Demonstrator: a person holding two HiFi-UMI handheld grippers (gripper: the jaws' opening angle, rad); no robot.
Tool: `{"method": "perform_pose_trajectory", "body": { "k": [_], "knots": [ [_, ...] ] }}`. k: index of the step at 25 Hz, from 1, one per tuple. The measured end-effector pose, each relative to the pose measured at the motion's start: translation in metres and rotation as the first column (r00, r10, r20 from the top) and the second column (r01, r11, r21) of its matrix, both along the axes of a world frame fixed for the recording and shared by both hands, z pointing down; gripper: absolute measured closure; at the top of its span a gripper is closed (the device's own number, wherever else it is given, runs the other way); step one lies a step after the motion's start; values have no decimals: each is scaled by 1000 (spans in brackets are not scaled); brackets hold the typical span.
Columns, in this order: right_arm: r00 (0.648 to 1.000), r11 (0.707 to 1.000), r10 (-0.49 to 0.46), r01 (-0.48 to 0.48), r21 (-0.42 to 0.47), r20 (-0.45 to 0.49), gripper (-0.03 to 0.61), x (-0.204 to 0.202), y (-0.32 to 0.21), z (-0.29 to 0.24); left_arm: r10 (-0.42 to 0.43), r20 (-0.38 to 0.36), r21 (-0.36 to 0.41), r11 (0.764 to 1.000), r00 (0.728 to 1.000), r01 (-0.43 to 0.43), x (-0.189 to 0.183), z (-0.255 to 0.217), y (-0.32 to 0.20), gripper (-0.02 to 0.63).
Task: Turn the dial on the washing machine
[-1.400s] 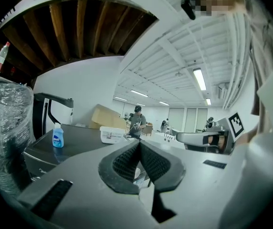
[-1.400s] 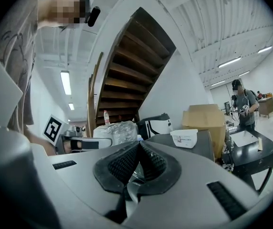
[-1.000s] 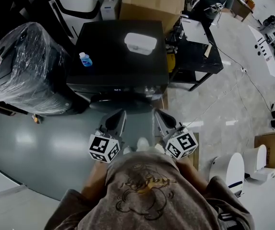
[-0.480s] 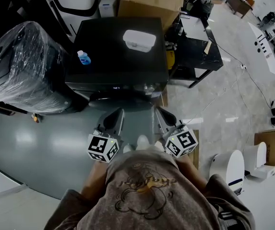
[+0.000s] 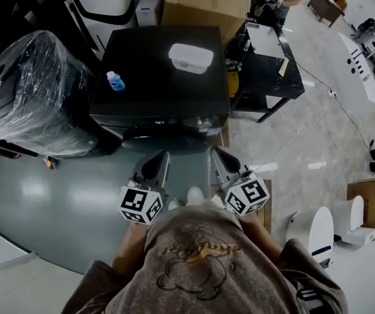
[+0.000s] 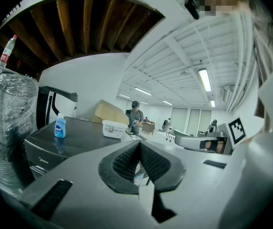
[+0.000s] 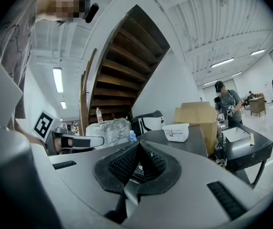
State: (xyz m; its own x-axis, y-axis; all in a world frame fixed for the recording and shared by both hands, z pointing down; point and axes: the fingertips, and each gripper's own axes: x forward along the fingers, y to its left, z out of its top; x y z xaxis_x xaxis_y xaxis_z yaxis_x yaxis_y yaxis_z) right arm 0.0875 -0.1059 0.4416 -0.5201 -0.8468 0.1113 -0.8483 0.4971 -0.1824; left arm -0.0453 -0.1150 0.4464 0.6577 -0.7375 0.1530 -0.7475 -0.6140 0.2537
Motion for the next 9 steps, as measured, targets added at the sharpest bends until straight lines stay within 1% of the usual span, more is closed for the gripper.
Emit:
{"method": "perform_pose_trajectory", "body": {
  "k": [9],
  "knots": [
    [1000,1000,-2,2,-10,7,578,-2,-3,2,-7,-1,-1,1000,1000,7,-3,-4,-2,614]
  ]
}}
